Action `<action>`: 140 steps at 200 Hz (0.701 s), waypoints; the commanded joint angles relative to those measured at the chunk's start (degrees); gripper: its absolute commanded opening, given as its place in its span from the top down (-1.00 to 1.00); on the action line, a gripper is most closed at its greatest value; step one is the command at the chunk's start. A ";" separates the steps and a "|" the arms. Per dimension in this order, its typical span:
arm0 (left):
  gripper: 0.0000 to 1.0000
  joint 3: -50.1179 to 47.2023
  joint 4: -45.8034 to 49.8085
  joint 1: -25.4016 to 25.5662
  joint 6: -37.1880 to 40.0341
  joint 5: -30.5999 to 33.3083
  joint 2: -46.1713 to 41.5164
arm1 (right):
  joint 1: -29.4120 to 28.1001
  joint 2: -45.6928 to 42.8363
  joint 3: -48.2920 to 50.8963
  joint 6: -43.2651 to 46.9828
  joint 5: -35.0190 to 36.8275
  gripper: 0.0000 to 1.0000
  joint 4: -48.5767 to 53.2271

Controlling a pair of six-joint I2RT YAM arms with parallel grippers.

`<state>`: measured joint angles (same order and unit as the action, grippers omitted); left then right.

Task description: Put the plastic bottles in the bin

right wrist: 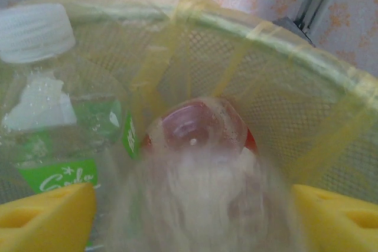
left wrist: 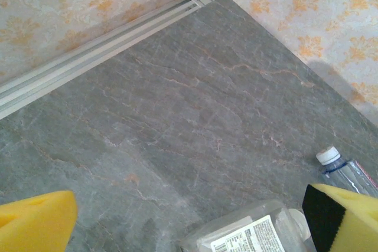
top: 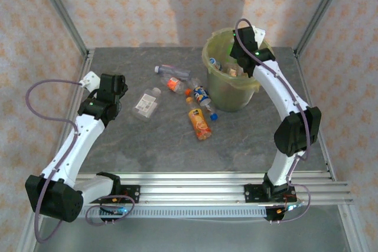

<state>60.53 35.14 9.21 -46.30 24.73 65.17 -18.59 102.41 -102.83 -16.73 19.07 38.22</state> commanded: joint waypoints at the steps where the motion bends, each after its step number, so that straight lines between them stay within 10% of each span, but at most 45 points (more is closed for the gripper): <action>1: -1.00 2.49 -0.20 -0.42 1.95 -0.37 0.48 | 0.00 -2.31 -3.64 0.00 1.25 -0.83 4.44; 140: -1.00 4.95 3.14 -0.34 16.89 -19.43 6.58 | -1.27 -10.74 -7.06 4.55 -12.74 -0.98 11.91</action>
<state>64.16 35.33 9.21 -35.31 10.59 70.89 -18.79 93.97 -108.86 -13.87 8.84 46.78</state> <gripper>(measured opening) 0.999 0.990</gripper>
